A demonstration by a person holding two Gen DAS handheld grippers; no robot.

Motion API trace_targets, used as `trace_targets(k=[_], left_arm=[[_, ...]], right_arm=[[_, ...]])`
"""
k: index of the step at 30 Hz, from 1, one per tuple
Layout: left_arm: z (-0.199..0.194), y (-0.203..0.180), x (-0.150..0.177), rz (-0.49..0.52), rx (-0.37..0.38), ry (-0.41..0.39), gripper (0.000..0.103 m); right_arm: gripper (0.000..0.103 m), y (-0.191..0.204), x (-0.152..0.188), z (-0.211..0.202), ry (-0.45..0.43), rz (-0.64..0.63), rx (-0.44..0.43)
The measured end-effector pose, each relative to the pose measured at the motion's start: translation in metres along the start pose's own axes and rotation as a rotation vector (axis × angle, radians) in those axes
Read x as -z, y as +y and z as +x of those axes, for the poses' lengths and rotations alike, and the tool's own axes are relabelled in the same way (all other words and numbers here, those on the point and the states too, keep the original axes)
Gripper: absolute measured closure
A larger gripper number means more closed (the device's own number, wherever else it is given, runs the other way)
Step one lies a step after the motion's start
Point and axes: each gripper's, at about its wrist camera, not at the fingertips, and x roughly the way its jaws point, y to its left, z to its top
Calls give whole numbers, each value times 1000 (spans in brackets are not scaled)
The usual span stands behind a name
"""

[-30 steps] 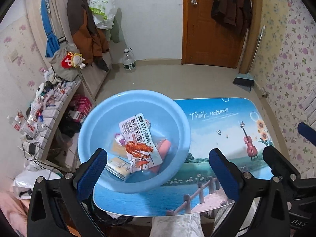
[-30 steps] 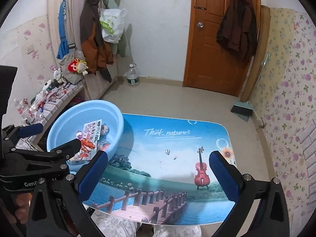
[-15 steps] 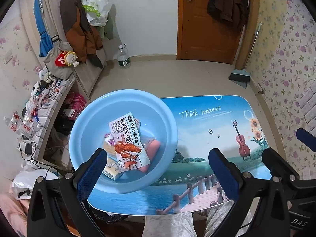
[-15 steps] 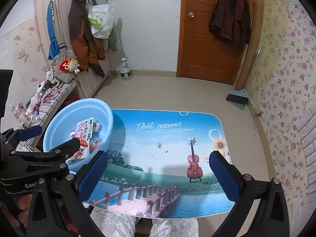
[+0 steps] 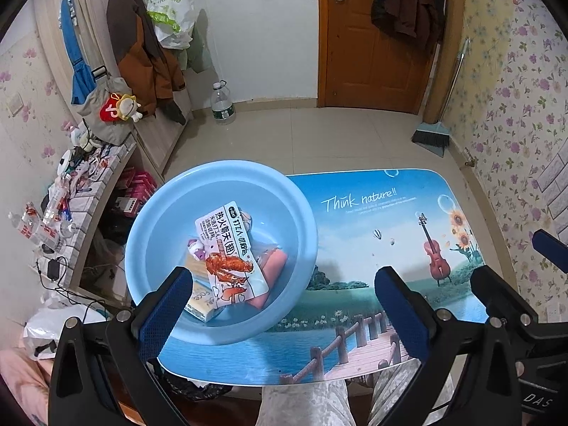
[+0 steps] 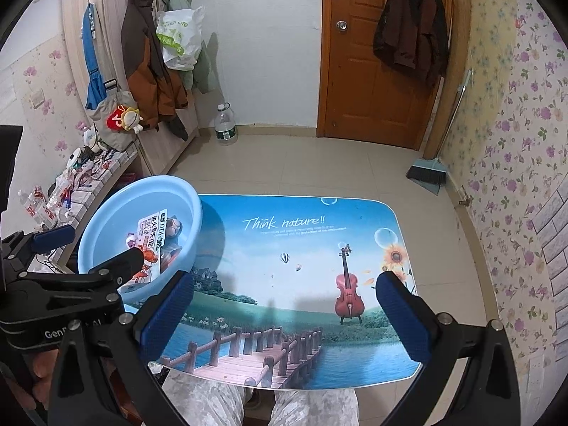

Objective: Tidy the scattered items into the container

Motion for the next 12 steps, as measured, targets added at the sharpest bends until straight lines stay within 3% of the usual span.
trace_targets(k=[12], left_arm=[[-1, 1, 1, -1, -2, -7, 0]], right_arm=[[0, 1, 1, 0, 2, 4, -6]])
